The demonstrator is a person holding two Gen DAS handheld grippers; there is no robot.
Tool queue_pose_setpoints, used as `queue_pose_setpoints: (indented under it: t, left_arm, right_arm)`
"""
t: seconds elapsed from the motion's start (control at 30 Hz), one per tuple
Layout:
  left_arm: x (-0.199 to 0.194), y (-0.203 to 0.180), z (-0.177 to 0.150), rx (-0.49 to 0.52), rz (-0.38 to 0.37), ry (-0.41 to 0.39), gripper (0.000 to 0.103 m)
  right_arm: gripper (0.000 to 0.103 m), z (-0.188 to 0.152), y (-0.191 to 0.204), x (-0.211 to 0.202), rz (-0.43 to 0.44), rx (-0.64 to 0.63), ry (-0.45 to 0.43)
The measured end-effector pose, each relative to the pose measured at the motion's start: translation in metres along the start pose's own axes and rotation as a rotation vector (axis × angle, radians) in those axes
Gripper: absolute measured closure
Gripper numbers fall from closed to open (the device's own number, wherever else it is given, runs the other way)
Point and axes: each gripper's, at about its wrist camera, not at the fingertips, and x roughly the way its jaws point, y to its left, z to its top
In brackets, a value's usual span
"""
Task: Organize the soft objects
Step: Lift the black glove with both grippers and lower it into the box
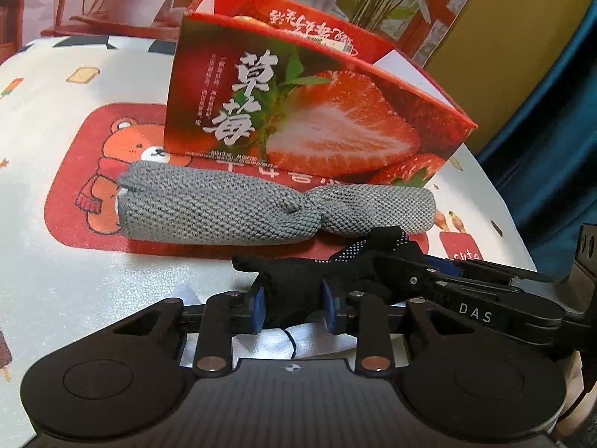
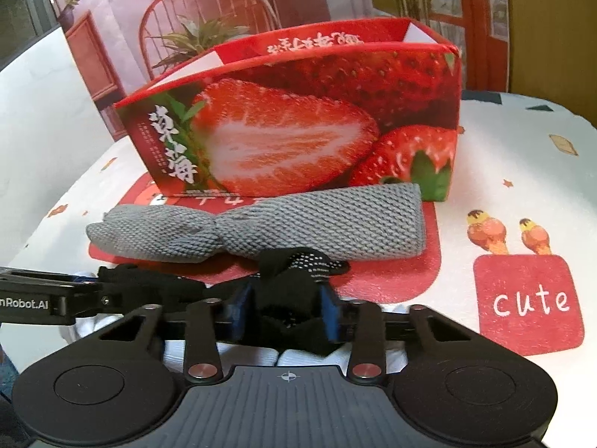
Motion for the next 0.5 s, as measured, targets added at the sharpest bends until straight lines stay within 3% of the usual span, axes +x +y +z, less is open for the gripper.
queue_pose_setpoints:
  t: [0.27,0.5]
  left_arm:
    - [-0.033,-0.010,0.013,0.056,-0.008,-0.094,0.071]
    - [-0.065,-0.034,0.049,0.149,-0.012,-0.214,0.071]
  right_arm:
    - [0.079,0.009,0.004,-0.028,0.038,0.013,-0.098]
    - [0.079,0.039,0.007,-0.058,0.058,0.011,-0.225]
